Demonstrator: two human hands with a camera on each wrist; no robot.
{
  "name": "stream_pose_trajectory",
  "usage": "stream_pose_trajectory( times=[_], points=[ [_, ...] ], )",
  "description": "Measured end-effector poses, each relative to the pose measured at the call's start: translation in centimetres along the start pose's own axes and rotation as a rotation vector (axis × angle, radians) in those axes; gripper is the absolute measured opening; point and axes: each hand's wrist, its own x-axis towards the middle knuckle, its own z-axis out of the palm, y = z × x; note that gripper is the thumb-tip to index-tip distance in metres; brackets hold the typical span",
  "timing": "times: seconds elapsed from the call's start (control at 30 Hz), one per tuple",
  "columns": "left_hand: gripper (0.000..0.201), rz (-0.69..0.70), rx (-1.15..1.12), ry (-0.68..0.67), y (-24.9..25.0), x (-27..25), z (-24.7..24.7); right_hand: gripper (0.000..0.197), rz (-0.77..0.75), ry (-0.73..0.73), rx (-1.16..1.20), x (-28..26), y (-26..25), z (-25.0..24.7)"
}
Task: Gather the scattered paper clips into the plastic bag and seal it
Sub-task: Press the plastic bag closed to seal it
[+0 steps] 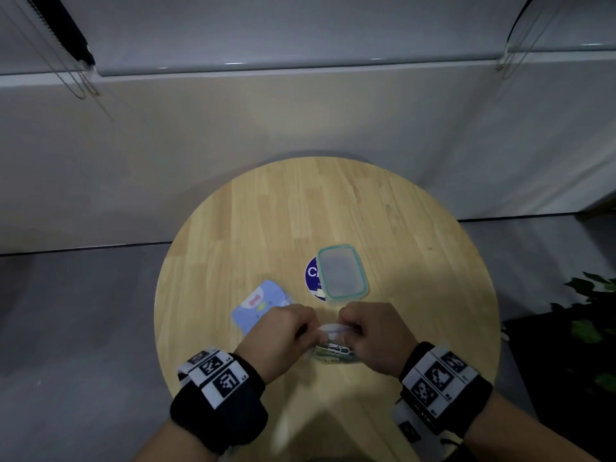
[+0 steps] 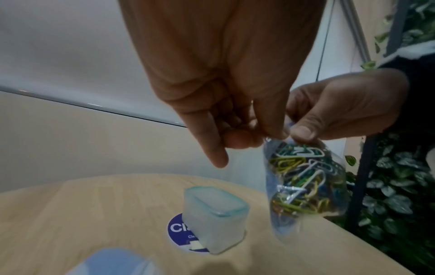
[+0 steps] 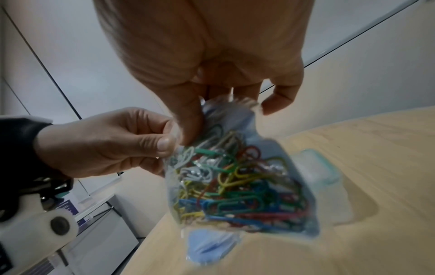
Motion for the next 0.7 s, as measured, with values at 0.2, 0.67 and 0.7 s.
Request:
stream_pose_trajectory(
  times=[0.2,0.67,0.7],
  points=[
    [0.016,0.077,0.014,0.008,0.6,-0.5,1.3,0.025,0.007,0.007,-0.035,-0.7,0.2,0.8],
    [0.015,0.047,0.029,0.038,-0.3,-0.3,2.0,0.031,-0.006,0.035,-0.011,-1.0,1.1,2.2],
    [0.015,0.056,0.022,0.033,-0.4,-0.2,2.1,0.027,0.012,0.023,0.022,-1.0,1.5,2.0]
  ],
)
